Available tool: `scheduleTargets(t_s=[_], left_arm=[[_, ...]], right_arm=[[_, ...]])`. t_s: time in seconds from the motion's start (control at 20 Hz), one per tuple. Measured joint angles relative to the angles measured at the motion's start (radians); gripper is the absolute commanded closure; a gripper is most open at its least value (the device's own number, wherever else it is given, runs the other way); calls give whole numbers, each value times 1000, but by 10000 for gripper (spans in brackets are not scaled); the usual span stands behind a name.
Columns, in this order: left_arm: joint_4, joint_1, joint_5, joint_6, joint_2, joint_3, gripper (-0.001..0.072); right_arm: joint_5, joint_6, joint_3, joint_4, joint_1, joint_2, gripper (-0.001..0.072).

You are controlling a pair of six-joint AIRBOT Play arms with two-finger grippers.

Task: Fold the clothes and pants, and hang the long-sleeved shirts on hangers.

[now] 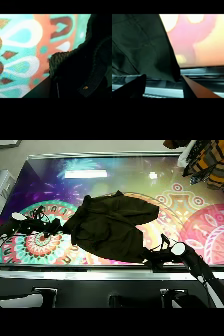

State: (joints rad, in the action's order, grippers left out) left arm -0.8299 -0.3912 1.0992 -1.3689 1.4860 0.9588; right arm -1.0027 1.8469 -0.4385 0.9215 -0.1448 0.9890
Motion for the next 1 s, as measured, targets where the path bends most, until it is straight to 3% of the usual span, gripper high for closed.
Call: scheduleTargets(t_s=[0.05, 0.25, 0.35, 0.65, 1.0], left_arm=[[0, 1, -1, 0, 1, 0, 687], [0, 6, -7, 0, 4, -1, 687], [0, 11, -10, 0, 6, -1, 687], [0, 14, 26, 0, 8, -1, 688], [2, 15, 129, -78, -82, -127, 689]], right_arm=[[7, 6, 11, -6, -1, 0, 242], [52, 13, 43, -36, -3, 0, 480], [94, 14, 48, -44, -3, 0, 692], [119, 21, 10, -19, 34, -2, 694], [-186, 0, -210, 243, 249, -2, 694]])
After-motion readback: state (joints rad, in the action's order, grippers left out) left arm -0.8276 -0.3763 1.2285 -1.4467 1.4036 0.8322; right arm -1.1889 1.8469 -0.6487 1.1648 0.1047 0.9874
